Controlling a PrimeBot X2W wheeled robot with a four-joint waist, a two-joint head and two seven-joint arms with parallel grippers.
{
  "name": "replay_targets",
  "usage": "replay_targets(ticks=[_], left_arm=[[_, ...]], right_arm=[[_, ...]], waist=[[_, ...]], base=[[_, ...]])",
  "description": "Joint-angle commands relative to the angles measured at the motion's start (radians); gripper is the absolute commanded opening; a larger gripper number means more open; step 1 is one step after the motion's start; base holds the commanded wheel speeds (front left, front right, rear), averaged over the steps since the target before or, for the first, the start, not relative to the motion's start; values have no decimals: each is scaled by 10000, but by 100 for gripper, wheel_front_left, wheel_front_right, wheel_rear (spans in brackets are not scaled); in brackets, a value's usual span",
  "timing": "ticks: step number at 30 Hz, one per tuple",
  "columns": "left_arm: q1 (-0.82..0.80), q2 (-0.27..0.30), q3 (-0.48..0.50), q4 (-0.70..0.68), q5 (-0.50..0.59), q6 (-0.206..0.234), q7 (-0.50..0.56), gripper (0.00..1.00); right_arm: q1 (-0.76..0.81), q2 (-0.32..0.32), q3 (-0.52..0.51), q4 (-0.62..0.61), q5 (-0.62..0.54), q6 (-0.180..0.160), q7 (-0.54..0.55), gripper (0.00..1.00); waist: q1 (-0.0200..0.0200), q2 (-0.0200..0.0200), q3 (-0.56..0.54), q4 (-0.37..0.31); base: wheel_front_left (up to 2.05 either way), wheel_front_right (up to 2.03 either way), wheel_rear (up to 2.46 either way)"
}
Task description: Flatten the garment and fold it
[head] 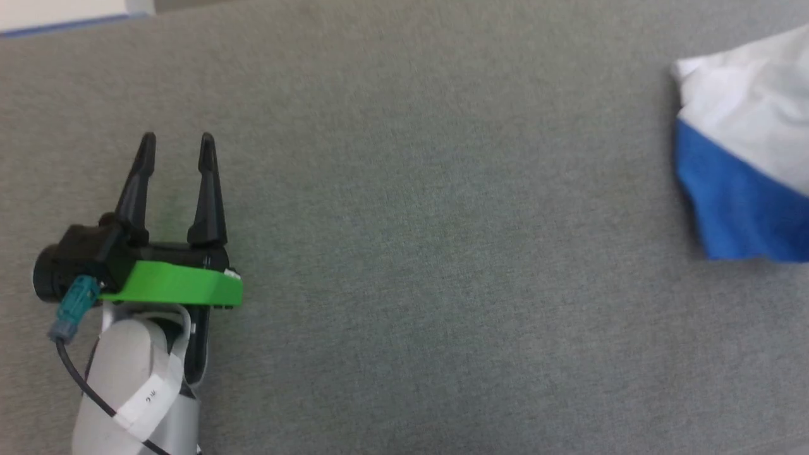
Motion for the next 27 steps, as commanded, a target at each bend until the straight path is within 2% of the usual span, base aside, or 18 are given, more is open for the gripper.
replay_targets(ticks=[1,8,15,16,17,18,27], left_arm=[[-241,145,-20,-95,127,-70,29,100],[-567,373,-165,-257,126,-70,195,100],[-567,361,-255,-124,51,-46,168,100],[-530,351,-254,-69,39,-31,154,100],[-494,335,-254,-13,26,-20,140,100],[-442,308,-260,67,10,-9,120,100],[273,-146,-277,886,-181,38,-32,100]], right_arm=[[-258,14,-246,126,-233,-19,-202,0],[-595,418,-1700,593,-1169,-19,-683,0],[-618,709,-2603,785,-1861,-19,-1031,0],[-596,779,-2716,800,-1940,-19,-1041,35],[-554,815,-2753,810,-2028,-19,-1039,80],[-516,889,-2875,802,-2090,-19,-1049,100],[460,1645,-3684,-29,-1874,-19,-2144,100]], waist=[[-1,-1,909,-241],[-1,-1,1402,71],[-1,-1,1301,316],[-1,-1,1207,327],[-1,-1,1098,340],[-1,-1,933,357],[-1,-1,-1275,760]], base=[[0,0,0],[0,0,0],[0,0,0],[0,0,0],[0,0,0],[0,0,0],[0,0,0]])
